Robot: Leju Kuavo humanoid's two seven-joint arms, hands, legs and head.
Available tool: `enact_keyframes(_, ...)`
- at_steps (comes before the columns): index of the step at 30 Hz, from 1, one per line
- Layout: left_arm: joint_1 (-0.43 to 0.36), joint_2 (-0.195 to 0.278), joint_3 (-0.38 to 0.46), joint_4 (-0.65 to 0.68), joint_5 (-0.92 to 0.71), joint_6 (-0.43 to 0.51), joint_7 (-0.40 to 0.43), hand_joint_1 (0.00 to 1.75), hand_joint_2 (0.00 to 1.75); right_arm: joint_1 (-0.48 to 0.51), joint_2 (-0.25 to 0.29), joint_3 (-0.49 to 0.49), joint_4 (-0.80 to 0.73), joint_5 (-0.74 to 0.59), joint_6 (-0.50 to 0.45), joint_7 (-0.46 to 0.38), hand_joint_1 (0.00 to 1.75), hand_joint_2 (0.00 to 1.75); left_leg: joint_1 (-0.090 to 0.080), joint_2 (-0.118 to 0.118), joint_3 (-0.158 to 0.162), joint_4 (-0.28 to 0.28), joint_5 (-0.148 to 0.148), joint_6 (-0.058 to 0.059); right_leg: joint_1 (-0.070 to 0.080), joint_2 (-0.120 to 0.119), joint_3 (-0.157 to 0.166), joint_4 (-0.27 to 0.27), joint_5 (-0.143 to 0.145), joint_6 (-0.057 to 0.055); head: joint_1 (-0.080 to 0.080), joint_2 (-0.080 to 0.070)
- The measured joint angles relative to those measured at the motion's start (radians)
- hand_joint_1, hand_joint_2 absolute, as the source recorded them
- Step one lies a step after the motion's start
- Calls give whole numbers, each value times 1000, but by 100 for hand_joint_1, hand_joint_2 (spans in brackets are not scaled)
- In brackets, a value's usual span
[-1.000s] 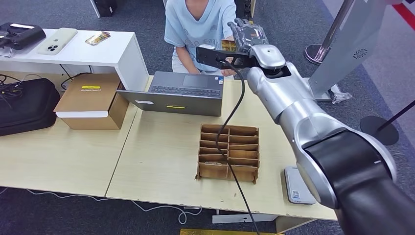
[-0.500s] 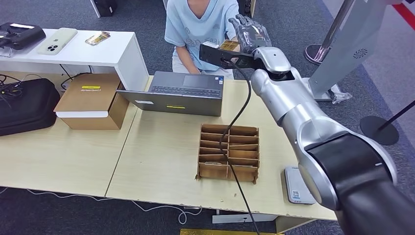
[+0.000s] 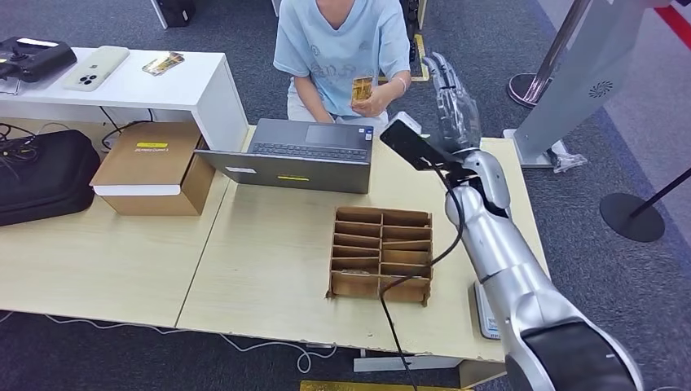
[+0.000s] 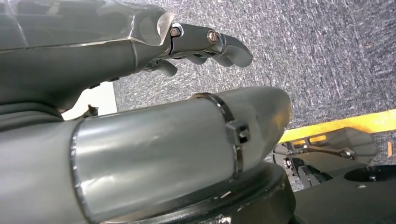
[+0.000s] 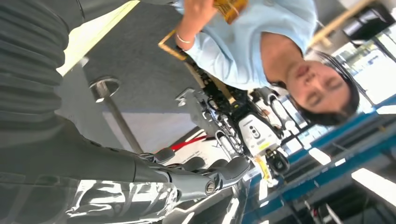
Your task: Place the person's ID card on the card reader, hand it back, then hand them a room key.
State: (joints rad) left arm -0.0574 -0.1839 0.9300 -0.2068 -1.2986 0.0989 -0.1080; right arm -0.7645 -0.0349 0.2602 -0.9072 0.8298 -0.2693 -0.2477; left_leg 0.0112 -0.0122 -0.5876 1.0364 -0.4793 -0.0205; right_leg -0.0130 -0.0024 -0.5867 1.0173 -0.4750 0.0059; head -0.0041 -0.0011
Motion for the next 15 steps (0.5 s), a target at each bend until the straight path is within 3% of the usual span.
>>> enact_keyframes(6, 1, -2, 0, 0, -3, 11, 0, 0, 0, 262, -49, -50, -348, -171, 34, -69, 0, 175, 0, 0, -1, -1, -2, 0, 0, 0, -1, 0, -1, 0, 0, 0)
enact_keyframes(15, 2, -7, 0, 0, -12, 24, -6, 0, 0, 534, -84, -143, -711, -498, 132, -208, 0, 175, 0, 0, -1, -1, -2, 1, 0, 0, 0, 0, -1, 0, 0, 0)
